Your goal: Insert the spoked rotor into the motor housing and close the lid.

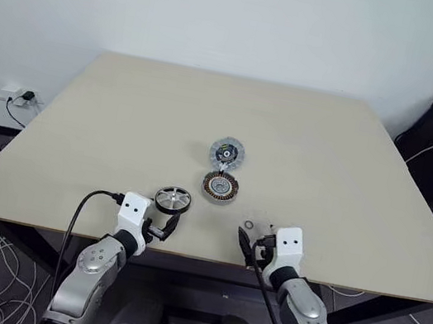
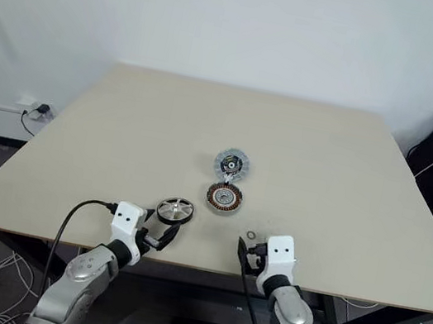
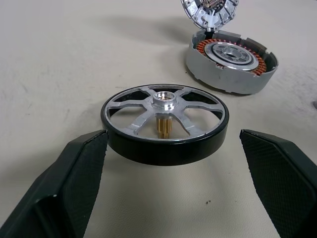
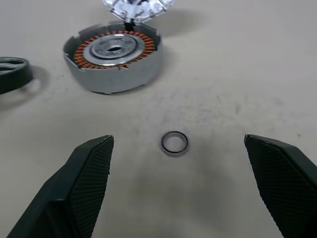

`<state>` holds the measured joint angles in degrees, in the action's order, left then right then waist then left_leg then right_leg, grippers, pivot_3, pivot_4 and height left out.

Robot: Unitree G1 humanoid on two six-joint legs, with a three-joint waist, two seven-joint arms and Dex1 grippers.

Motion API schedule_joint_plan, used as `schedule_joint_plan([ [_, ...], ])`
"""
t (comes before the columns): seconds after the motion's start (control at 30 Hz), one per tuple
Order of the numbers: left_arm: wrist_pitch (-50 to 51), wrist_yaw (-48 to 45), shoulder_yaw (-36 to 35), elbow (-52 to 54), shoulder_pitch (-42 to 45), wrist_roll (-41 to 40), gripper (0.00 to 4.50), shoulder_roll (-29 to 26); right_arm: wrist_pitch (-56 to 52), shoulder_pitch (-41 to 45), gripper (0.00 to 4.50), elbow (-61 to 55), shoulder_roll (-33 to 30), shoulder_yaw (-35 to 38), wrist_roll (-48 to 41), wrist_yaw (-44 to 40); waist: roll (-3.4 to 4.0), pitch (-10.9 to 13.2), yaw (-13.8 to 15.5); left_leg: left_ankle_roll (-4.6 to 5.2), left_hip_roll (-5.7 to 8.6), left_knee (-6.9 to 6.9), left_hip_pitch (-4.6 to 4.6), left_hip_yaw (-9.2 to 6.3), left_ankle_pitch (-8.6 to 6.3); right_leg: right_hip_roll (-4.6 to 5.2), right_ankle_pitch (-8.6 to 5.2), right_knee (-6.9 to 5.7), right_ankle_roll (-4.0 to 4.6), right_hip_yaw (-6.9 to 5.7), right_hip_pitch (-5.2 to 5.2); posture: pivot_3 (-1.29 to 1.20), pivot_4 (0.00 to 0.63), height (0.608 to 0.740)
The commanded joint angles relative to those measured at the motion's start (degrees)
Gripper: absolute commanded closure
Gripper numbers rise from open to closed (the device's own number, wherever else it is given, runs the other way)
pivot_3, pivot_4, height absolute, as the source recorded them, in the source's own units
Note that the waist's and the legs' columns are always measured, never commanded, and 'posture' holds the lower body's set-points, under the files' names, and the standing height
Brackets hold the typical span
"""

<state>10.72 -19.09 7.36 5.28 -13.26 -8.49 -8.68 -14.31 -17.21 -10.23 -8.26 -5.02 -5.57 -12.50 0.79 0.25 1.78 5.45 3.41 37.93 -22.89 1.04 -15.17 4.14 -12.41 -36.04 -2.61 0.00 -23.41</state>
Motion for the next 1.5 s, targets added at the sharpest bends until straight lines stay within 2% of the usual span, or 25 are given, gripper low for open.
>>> schedule_joint_plan([
  [0.03, -0.44, -0.25, 0.53, 3.39, 0.32, 0.31, 0.01, -0.21, 0.55, 0.82, 0.0, -1.02, 0.32, 0.93, -0.22, 0.48, 0.0, 0.0, -0.02, 0.0, 0.0, 0.0, 0.0, 0.0, 0.0, 0.0, 0.0, 0.0, 0.0, 0.0, 0.0, 0.0, 0.0, 0.74],
  [0.43, -0.36, -0.42, 0.62, 3.56, 0.47, 0.7, 0.01, -0.07, 0.14, 1.02, 0.0, -0.87, 0.48, 0.51, -0.12, 0.28, 0.02, 0.01, -0.05, 0.0, 0.0, -0.01, 0.0, 0.0, 0.0, 0.0, 0.0, 0.0, 0.0, 0.0, -0.01, 0.0, 0.0, 0.74],
  [0.77, -0.39, -0.1, 0.67, 3.64, 0.39, 0.84, 0.01, 0.18, -0.13, 9.26, 0.0, 8.77, 2.86, -1.71, 4.05, 3.15, 0.03, 0.04, -0.22, -0.01, 0.0, -0.01, 0.0, 0.0, 0.0, -0.02, 0.01, -0.01, 0.01, 0.0, -0.02, 0.0, 0.0, 0.74],
  [1.1, -0.35, 0.52, 0.73, 4.12, -0.39, 0.79, 0.01, 0.37, -0.95, 12.44, 0.0, 16.48, 3.61, 1.01, 1.89, 2.73, 0.07, 0.06, -0.3, -0.01, 0.01, -0.03, 0.01, 0.0, 0.01, -0.02, 0.01, 0.0, 0.03, 0.0, -0.01, 0.0, 0.0, 0.74],
  [1.2, -0.3, 0.53, 0.75, 4.16, -0.5, 0.71, 0.0, 0.47, -1.55, 11.8, 0.65, 16.92, 4.23, 1.34, 1.18, 2.52, -0.02, -0.02, -0.29, -0.01, 0.01, -0.02, 0.07, 0.0, 0.0, -0.02, 0.02, -0.01, 0.02, 0.0, 0.05, 0.0, 0.0, 0.74],
  [1.5, -0.17, 0.48, 0.82, 3.98, -0.26, 0.79, 0.0, 0.54, -1.74, 9.68, 3.61, 14.25, 4.79, 2.18, 1.1, 2.6, -0.11, -0.12, -0.37, -0.03, 0.0, -0.16, 0.07, -0.01, 0.01, -0.05, -0.04, 0.0, 0.1, 0.0, -0.02, 0.0, 0.0, 0.74],
])
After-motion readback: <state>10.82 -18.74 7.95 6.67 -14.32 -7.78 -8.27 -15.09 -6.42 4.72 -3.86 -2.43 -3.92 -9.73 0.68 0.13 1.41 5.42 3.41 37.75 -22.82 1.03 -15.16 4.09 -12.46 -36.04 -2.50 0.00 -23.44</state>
